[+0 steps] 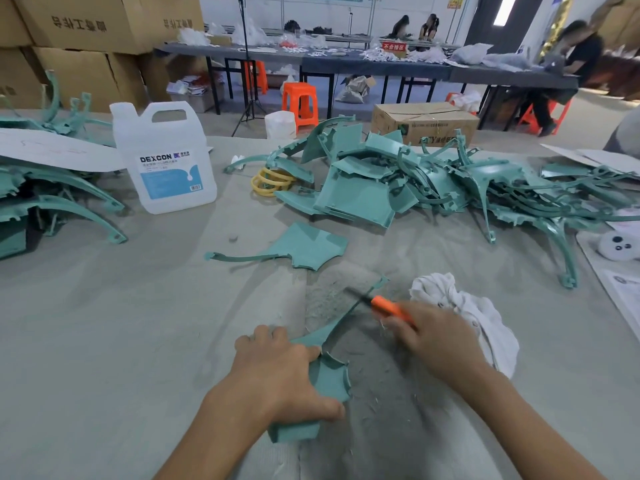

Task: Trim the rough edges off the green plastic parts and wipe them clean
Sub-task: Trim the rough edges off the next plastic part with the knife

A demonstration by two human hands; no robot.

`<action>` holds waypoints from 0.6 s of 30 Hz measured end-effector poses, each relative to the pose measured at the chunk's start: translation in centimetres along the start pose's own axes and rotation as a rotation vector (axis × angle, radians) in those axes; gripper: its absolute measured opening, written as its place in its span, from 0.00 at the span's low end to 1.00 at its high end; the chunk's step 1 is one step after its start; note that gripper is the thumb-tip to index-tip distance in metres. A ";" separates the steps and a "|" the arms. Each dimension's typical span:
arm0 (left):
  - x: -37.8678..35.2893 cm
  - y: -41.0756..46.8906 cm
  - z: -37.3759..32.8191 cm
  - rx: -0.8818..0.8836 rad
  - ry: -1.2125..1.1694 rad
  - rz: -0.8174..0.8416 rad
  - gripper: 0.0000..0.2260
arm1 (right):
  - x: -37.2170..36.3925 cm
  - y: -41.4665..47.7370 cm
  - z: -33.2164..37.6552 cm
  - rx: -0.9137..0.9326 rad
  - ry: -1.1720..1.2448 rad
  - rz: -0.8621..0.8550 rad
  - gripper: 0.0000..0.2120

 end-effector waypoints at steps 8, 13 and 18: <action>-0.2 0.1 0.2 -0.001 -0.012 -0.028 0.43 | -2.0 -1.2 2.2 0.118 0.053 0.102 0.14; -0.6 0.1 0.2 -0.001 -0.011 -0.024 0.44 | 0.2 -0.5 0.4 0.012 -0.016 -0.145 0.13; -0.7 0.4 0.7 -0.009 -0.003 -0.041 0.46 | -1.1 -0.9 0.3 0.018 0.021 0.015 0.10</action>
Point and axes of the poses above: each hand's wrist, its own y-axis towards the middle knuckle, its own x-axis out of the back of the hand, z = x × y, the point moved 6 cm from there along y, towards the middle knuckle, and after that the axes turned 10 degrees about y, right-handed, at the moved point
